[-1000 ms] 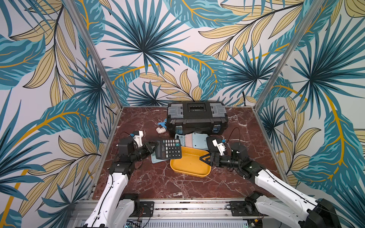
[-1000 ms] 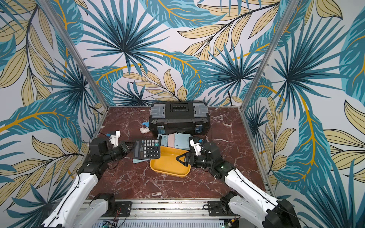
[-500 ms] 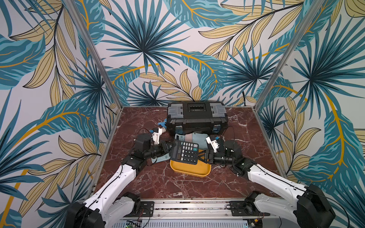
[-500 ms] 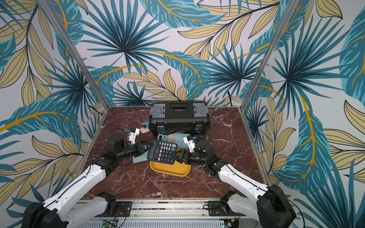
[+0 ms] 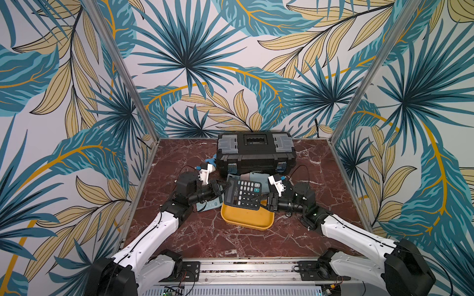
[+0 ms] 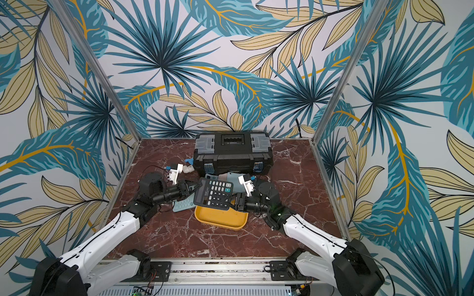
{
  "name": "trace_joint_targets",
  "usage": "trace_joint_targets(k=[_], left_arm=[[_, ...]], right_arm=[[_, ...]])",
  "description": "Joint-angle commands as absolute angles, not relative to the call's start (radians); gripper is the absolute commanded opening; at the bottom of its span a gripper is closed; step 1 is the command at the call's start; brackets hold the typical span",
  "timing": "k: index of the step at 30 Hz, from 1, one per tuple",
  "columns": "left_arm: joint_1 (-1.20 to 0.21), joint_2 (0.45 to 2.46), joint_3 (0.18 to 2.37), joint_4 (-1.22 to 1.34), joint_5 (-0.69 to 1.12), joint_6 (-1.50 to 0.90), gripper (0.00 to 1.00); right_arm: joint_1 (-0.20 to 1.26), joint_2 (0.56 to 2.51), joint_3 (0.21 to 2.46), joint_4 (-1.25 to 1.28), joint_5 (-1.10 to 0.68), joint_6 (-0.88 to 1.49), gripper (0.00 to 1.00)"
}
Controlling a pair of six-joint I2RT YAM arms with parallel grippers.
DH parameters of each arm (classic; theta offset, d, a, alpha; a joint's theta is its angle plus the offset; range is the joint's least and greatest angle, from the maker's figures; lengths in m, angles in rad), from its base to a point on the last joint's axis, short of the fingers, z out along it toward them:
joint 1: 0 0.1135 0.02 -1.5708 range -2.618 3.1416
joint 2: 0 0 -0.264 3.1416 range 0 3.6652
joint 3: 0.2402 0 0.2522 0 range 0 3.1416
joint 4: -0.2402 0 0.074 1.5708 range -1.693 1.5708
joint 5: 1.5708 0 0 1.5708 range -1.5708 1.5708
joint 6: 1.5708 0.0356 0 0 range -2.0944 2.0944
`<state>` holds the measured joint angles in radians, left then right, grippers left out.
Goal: Put the calculator in the storage box
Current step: Place the calculator in the storage box.
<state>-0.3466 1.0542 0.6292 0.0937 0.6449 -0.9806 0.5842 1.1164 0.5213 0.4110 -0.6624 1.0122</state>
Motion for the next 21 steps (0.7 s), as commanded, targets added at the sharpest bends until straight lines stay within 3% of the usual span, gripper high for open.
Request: trace_joint_targets(k=[1,11,21], left_arm=[[-0.351,1.064,0.618,0.165,0.678,-0.994,0.17],[-0.351,1.071,0.609,0.172,0.67,-0.994,0.3],[-0.351,1.065,0.612,0.125,0.64,-0.962,0.55]], right_arm=[[0.589,1.103,0.497,0.476,-0.673,1.045,0.35],[0.589,1.084,0.485,0.47,-0.663,1.058,0.14],[0.59,1.057,0.471,0.449,-0.652,1.069,0.04]])
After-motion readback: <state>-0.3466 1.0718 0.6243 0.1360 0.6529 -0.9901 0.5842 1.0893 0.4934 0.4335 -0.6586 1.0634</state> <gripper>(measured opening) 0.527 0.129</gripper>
